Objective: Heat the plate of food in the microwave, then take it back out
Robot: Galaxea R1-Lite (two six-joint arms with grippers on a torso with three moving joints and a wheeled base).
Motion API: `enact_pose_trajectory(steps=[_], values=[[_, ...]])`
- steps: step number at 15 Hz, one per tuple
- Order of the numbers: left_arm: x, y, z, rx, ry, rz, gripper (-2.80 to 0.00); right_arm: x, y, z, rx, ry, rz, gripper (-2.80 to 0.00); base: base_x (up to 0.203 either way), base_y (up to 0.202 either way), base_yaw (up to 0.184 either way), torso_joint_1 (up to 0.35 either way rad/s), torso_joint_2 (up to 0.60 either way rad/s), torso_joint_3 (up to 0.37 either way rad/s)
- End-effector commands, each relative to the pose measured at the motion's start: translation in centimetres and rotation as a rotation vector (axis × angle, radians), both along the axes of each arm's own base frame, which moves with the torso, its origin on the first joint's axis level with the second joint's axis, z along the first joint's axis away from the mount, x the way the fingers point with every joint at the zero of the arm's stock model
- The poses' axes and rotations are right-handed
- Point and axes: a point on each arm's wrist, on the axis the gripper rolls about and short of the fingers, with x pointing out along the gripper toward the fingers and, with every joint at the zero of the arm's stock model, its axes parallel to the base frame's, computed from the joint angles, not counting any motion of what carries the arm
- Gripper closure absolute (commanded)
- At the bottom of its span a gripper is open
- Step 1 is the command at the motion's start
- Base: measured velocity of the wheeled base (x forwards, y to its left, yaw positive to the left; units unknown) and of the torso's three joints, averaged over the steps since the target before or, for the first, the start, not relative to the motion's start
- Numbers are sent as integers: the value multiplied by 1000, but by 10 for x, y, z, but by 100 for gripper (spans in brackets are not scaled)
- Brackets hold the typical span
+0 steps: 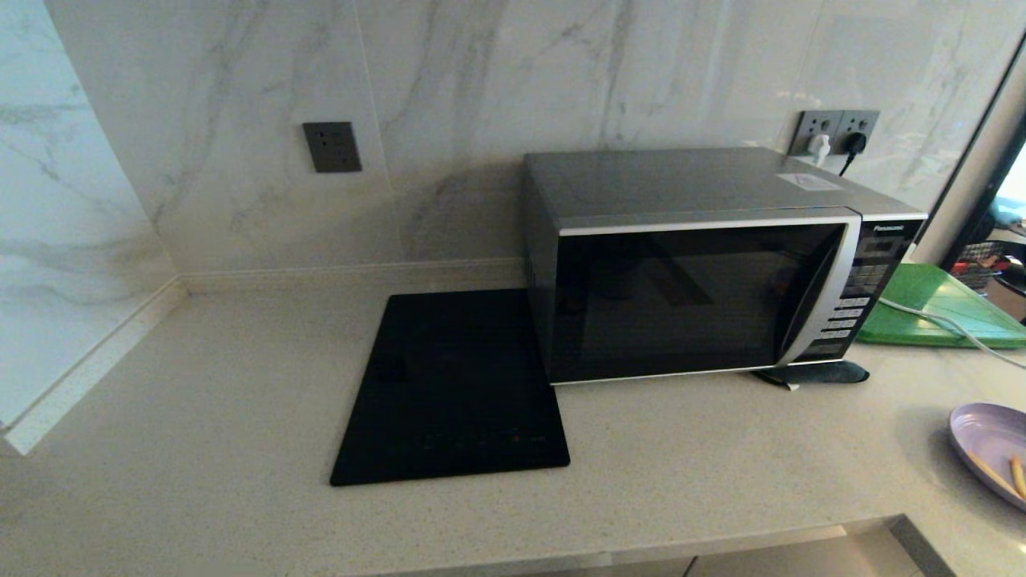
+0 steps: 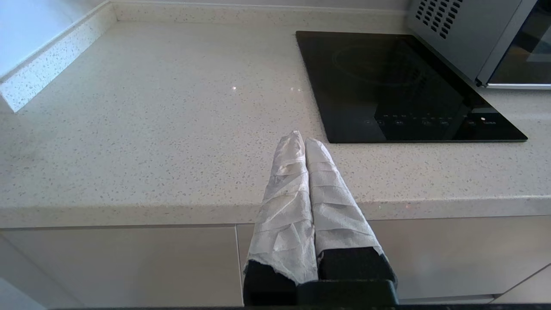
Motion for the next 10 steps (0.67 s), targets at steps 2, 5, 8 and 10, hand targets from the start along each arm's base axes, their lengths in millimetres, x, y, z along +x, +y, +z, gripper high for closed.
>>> enact_pose_trajectory(steps=[2,5,8,10], values=[[0,0,0,-1,-1,0,0,0,0,0,1,3,1,0,0,0,0,0,0,0],[0,0,0,-1,-1,0,0,0,0,0,1,3,1,0,0,0,0,0,0,0],[0,0,0,-1,-1,1,0,0,0,0,1,3,1,0,0,0,0,0,0,0],[0,0,0,-1,-1,2,0,0,0,0,1,3,0,0,0,0,0,0,0,0]])
